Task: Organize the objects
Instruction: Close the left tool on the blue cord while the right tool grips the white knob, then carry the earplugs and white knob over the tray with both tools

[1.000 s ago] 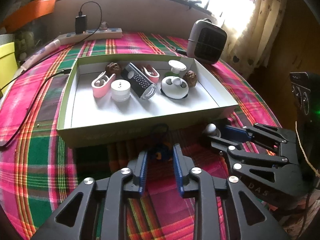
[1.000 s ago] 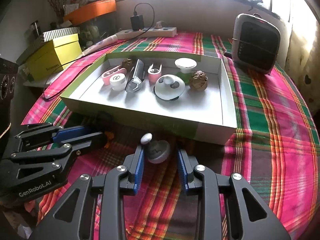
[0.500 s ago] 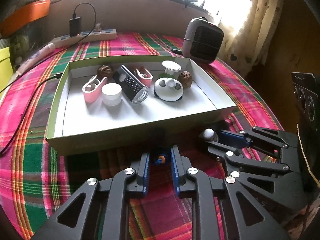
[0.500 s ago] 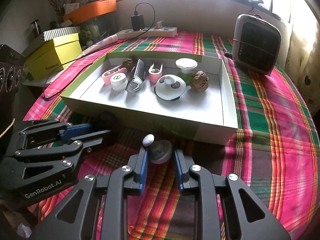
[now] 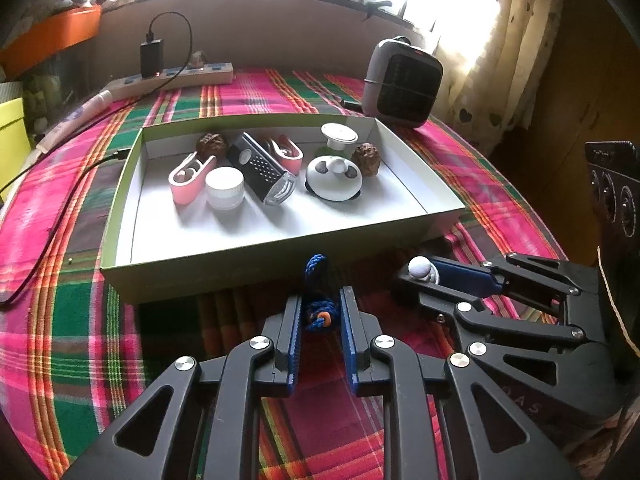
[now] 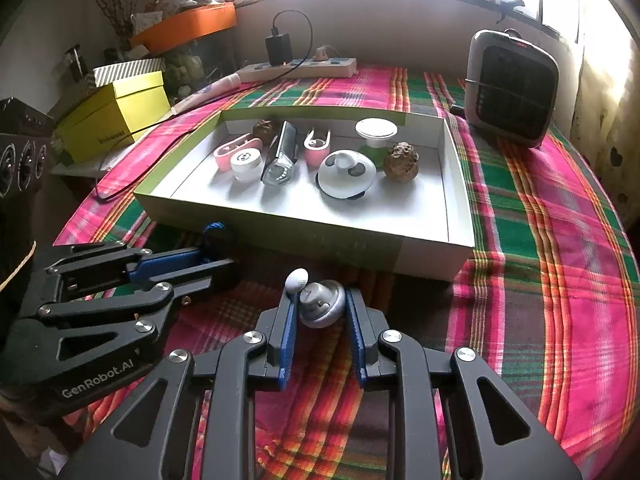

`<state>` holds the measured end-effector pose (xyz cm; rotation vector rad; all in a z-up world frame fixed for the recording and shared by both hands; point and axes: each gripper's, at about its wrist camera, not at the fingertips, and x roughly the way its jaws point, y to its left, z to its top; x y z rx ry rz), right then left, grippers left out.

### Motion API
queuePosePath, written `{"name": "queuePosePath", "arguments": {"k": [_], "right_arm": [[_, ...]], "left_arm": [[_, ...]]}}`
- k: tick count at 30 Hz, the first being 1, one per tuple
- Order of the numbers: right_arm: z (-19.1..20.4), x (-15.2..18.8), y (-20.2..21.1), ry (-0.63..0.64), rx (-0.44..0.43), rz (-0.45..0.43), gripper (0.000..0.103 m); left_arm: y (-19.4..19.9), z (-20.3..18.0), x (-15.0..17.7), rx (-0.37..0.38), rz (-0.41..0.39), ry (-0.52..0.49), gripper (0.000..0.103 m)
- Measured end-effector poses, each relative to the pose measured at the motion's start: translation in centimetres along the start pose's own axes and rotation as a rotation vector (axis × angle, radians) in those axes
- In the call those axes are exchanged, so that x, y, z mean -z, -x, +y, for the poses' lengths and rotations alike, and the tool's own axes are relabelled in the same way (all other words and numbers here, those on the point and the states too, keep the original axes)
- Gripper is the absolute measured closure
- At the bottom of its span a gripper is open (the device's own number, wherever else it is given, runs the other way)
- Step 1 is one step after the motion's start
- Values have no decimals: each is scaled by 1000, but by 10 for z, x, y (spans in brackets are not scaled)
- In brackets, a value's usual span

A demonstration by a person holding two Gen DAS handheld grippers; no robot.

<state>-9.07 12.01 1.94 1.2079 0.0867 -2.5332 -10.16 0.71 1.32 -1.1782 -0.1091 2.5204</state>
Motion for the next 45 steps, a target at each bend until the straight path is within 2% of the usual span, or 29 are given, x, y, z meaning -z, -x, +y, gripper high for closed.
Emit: {"name": "queuePosePath", "arguments": {"k": [13,27,45], "right_arm": [[4,-9,17,9,-4,-47,79],[3,-39,15,15,-7,-83,79],[-18,-57,-27,-20,6,-5,79]], "left_arm": [[19,3,-7,-12,-45,-1,87],[23,16,-31,-36,-83,0,87],[-13,38,-45,-59,-21,29,87]]}}
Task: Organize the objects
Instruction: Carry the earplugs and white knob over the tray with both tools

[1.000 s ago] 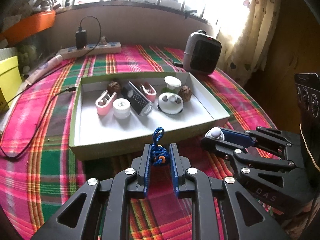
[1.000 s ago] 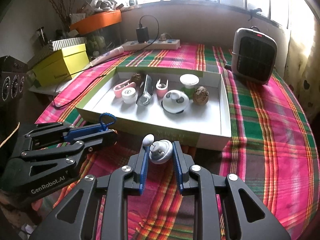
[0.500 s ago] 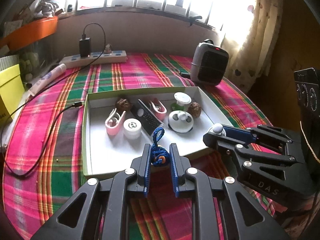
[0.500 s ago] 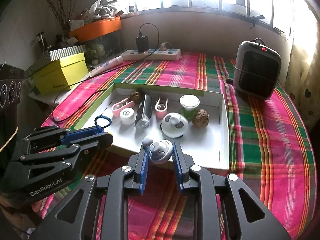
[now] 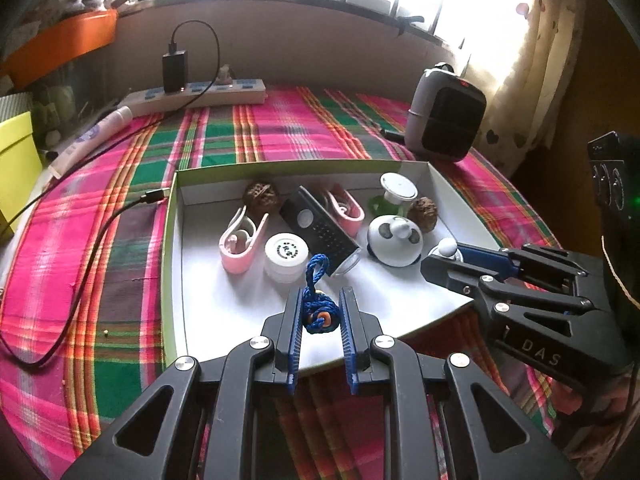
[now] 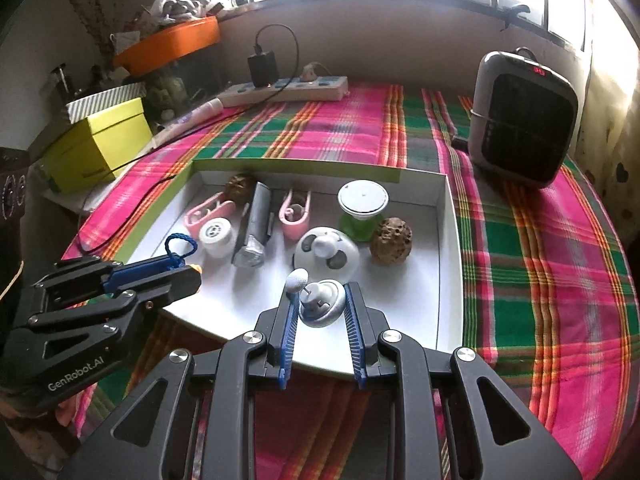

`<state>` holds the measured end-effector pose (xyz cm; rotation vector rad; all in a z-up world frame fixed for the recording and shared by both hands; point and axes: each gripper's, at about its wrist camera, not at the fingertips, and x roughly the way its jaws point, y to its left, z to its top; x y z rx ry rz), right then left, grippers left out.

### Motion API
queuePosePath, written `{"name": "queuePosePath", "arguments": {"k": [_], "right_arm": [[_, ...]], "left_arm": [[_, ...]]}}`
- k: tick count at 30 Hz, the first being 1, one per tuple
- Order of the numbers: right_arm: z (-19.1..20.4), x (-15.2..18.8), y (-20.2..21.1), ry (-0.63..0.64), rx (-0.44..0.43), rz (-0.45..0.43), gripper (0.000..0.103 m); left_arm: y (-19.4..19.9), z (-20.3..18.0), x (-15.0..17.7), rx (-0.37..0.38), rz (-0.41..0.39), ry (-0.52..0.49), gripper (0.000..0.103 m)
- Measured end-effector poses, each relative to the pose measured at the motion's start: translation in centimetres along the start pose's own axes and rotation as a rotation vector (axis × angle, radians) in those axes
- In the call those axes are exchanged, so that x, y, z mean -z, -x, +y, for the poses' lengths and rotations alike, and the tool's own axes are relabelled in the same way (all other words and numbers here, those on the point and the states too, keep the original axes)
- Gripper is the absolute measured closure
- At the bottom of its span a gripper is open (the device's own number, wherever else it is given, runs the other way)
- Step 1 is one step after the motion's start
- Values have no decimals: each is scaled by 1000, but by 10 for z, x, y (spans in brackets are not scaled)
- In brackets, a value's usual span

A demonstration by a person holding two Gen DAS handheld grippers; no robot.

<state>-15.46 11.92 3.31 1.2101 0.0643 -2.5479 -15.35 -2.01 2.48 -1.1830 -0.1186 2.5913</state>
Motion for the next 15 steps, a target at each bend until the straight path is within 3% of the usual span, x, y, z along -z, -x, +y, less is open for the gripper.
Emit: {"name": "queuePosePath", "arguments": {"k": [15], "right_arm": [[-10,-4,-17,2,60,39,79]], "left_arm": [[-17,5,-6,-38,24,13,86]]}}
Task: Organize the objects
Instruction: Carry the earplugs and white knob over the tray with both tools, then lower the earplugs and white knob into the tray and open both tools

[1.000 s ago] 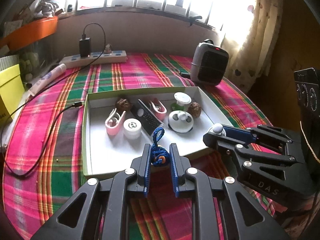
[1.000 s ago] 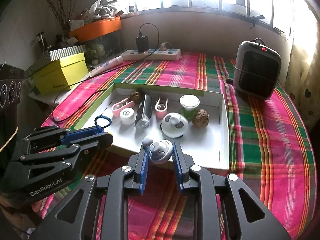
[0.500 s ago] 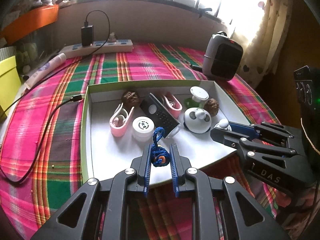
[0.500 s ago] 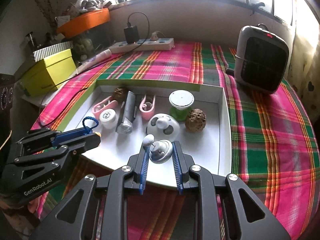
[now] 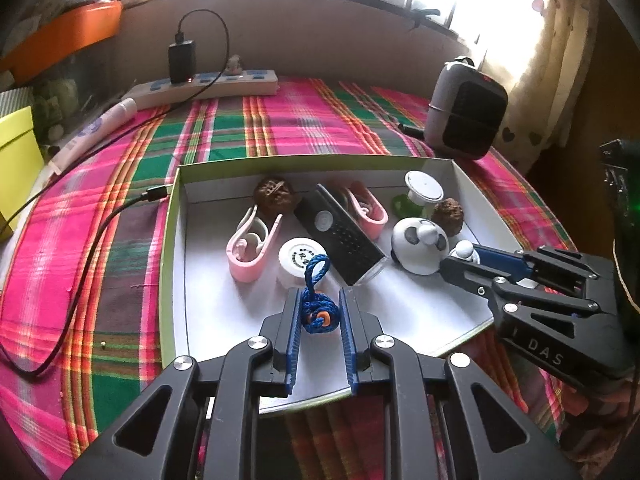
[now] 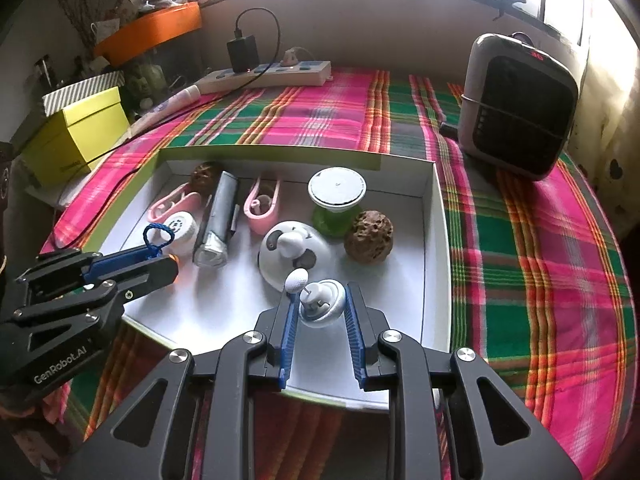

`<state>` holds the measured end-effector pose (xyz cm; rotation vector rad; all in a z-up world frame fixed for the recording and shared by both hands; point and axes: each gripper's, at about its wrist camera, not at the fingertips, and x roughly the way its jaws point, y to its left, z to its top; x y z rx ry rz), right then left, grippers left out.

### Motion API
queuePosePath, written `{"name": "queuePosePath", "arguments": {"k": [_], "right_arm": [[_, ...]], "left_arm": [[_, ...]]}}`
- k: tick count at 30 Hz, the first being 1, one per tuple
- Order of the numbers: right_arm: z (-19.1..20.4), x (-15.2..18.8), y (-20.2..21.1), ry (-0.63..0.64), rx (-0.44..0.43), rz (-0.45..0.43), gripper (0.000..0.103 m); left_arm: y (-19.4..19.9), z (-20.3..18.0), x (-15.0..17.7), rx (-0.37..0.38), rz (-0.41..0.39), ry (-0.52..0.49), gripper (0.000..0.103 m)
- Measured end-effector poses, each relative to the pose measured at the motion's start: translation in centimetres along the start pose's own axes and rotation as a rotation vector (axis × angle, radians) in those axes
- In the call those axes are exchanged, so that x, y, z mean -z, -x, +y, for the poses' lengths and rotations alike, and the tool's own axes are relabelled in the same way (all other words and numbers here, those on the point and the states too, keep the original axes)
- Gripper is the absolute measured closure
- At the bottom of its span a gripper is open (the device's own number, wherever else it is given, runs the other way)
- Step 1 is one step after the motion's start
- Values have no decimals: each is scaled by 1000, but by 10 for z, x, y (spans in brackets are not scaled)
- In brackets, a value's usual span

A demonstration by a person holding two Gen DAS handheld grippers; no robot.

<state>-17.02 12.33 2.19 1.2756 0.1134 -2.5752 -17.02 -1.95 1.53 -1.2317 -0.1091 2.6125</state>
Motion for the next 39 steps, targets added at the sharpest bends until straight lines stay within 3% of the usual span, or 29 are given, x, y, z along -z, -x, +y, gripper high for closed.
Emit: {"name": "queuePosePath", "arguments": {"k": [14,16,20,25,31,35,39], "right_arm": [[-3,1,-2,4,6,0,78],[-2,0,-2,8,0,0,75],[2,0,-1,20,-1,-8,59],[2,0,0,16,-6,-12,54],[0,1,2,4,-16,-22,51],[0,1,6,-3,-9,-31,50],[1,2,11,-6,-7,-45,50]], "left_arm": [[-3,-2,0,-13,10,3,82],[-3,-2,-1,-15,10,5,81],[-3,-3,-1,-20,11,7,78],[-2,-4,-1,-27,11,8,75],[1,-6,-1,-24,9,14,66],[3,-12,0,-21,9,2,54],[6,-12,1,-28,4,8,53]]}}
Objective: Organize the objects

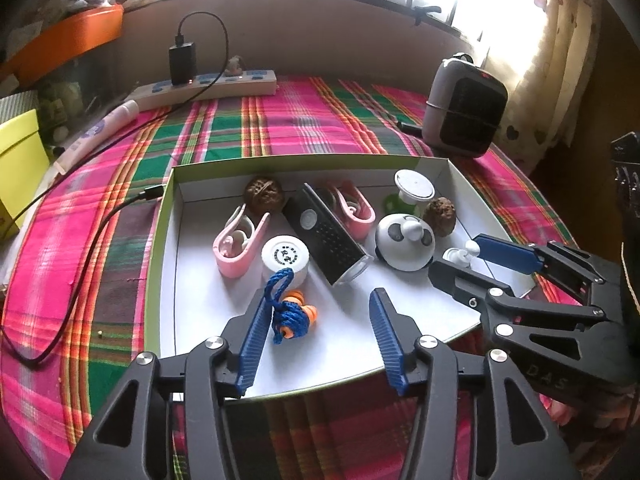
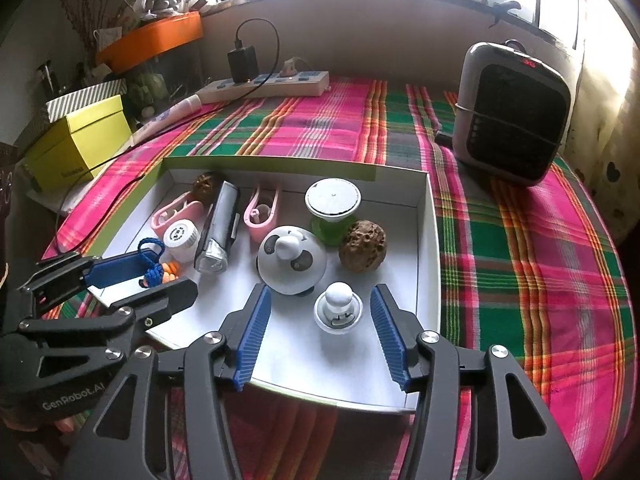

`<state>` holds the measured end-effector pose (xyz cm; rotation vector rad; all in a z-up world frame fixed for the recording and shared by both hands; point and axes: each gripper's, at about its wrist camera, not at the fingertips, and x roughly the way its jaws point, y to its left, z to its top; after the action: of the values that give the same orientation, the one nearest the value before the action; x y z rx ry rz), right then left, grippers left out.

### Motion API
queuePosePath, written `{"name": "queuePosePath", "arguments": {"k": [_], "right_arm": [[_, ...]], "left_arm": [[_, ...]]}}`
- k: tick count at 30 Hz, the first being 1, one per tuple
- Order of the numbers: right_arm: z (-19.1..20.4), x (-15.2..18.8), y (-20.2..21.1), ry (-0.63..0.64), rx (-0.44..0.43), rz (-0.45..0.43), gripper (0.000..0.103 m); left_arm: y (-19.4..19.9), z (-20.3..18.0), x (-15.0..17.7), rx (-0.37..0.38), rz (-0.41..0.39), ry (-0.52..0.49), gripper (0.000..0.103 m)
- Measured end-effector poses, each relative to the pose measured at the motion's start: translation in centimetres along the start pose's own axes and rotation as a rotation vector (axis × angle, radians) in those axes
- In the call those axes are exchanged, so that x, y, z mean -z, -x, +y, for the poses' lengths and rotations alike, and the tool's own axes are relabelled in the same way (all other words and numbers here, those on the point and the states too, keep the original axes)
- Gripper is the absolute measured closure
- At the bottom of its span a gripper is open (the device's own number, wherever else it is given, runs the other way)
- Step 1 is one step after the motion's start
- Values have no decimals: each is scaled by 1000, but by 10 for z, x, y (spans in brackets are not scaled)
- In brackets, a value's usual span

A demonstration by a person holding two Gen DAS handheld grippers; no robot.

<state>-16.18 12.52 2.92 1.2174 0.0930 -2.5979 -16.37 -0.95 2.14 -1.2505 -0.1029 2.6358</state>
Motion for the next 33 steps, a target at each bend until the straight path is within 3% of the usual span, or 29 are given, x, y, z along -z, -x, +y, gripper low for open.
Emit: {"name": "queuePosePath", "arguments": {"k": [6,20,25,33], "right_arm": [[1,2,8,-9,7,-19,45],[7,11,36,-9,9,-73,45],[9,20,47,-20,7,-86,45],[14,42,66,-21,16,-104,45]], "left_arm": [[7,-1,2,-40,-15,-4,50],[31,-5,10,-88,-60,23,49],[44,-13,20,-129,-91,-2,49],[59,-18,43,-127,-96,6,49]]}}
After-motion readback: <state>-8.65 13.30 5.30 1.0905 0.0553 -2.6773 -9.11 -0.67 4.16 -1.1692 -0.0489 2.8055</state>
